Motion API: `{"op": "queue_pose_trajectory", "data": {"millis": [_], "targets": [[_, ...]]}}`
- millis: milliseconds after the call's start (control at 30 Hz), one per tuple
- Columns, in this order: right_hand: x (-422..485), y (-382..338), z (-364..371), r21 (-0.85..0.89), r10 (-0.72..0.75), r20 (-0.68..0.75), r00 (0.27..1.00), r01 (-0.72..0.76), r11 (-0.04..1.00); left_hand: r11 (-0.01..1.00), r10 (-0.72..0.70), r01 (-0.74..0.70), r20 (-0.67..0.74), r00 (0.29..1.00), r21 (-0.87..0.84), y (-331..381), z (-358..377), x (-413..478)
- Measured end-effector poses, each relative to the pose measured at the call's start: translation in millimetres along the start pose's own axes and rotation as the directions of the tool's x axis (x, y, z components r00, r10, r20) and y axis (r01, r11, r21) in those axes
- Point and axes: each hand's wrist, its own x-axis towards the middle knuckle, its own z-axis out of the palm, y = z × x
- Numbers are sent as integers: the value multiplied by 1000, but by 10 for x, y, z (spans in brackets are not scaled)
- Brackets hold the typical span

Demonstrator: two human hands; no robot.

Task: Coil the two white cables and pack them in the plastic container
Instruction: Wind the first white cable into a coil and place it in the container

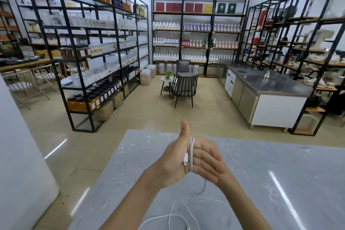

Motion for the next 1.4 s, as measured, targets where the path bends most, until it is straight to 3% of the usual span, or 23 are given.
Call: {"op": "queue_pose_trajectory", "data": {"millis": [100,200,267,333,400,467,533,600,700,800,867,933,1000,1067,1100,1167,1233,1267,1300,1333,1400], "targets": [[-307,257,288,-135,43,28,999,-39,990,991,90,-110,-229,969,-74,129,-257,42],[-643,211,328,-438,42,263,964,80,895,992,116,-127,-435,893,3,169,-447,77],[-663,-21,163,-599,-84,333,939,280,751,993,72,-18,-466,882,118,56,-441,34],[-533,-363,-103,-714,-333,294,896,438,546,972,2,99,-431,902,212,-93,-316,-2],[-308,-639,-355,-745,-507,201,838,466,476,980,-42,99,-307,951,173,-219,-111,-25],[-35,-743,-463,-636,-508,72,858,432,639,993,-25,44,-160,987,113,-267,77,-32],[138,-641,-403,-415,-366,-1,931,332,847,998,9,-4,-79,997,66,-210,162,-5],[119,-380,-254,-221,-173,42,984,178,959,999,51,-50,-65,997,15,-106,132,17],[-99,71,27,-119,56,73,996,-47,992,989,109,-121,-140,984,-85,31,-83,28],[-379,298,256,-226,80,94,992,-57,973,981,126,-169,-339,932,-99,122,-340,39],[-606,266,316,-431,94,266,959,31,902,984,126,-168,-445,886,-56,148,-459,37],[-704,61,248,-620,28,381,924,233,749,994,105,-110,-466,878,18,93,-496,6],[-617,-286,67,-703,-227,342,912,408,583,996,45,-9,-407,912,91,-47,-418,-27],[-388,-613,-153,-770,-482,217,849,453,449,996,9,18,-298,955,88,-226,-249,-41],[-241,-723,-246,-767,-508,143,849,419,485,998,19,-4,-232,972,68,-302,-152,-52],[24,-783,-301,-635,-399,29,917,325,701,998,59,-55,-124,990,36,-347,14,-62],[130,-610,-252,-337,-168,36,985,170,926,995,100,-100,-58,993,1,-266,64,-41],[107,-464,-182,-148,-43,107,993,59,987,993,113,-115,-52,992,-26,-207,40,-27],[34,-292,-93,-43,37,154,987,-30,999,990,119,-123,-60,991,-65,-151,-8,-15],[-66,-120,4,-59,85,143,986,-77,995,986,118,-127,-83,990,-111,-99,-78,-3],[-278,204,159,-223,109,19,994,-102,969,969,106,-146,-194,975,-202,-19,-255,32]]}}
